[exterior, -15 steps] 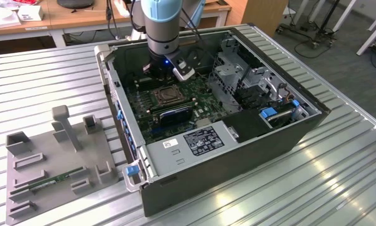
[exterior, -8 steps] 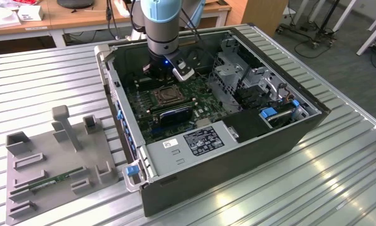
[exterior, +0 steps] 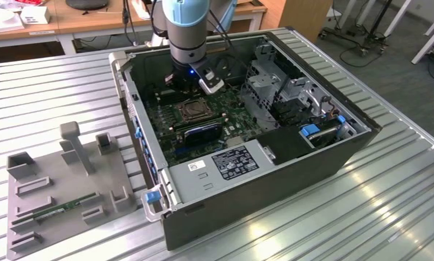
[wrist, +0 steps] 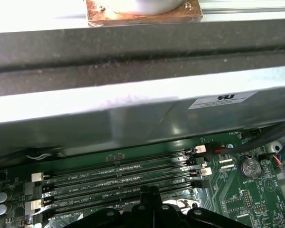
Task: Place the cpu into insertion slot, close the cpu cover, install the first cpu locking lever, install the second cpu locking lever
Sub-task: 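Install the second cpu locking lever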
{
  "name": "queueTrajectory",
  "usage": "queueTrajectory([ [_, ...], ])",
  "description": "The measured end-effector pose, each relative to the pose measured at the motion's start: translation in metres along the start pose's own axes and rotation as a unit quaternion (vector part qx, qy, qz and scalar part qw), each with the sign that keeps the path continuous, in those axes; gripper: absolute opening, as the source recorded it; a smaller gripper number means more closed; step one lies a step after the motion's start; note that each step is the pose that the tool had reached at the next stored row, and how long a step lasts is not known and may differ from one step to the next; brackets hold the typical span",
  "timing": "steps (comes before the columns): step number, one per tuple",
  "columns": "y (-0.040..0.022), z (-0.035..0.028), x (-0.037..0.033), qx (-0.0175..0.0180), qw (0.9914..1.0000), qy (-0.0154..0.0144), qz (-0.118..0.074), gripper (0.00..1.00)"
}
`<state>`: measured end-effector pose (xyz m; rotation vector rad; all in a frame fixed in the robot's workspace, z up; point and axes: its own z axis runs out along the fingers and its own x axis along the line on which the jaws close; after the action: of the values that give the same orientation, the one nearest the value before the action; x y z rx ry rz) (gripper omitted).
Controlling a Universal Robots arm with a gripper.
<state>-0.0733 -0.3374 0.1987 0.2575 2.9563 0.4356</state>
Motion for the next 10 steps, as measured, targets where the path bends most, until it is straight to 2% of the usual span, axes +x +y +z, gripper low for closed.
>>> queueTrajectory([
  [10, 0.0002, 0.0013, -0.0012, -0.0019, 1.0, 0.0001, 0.001, 0.11],
])
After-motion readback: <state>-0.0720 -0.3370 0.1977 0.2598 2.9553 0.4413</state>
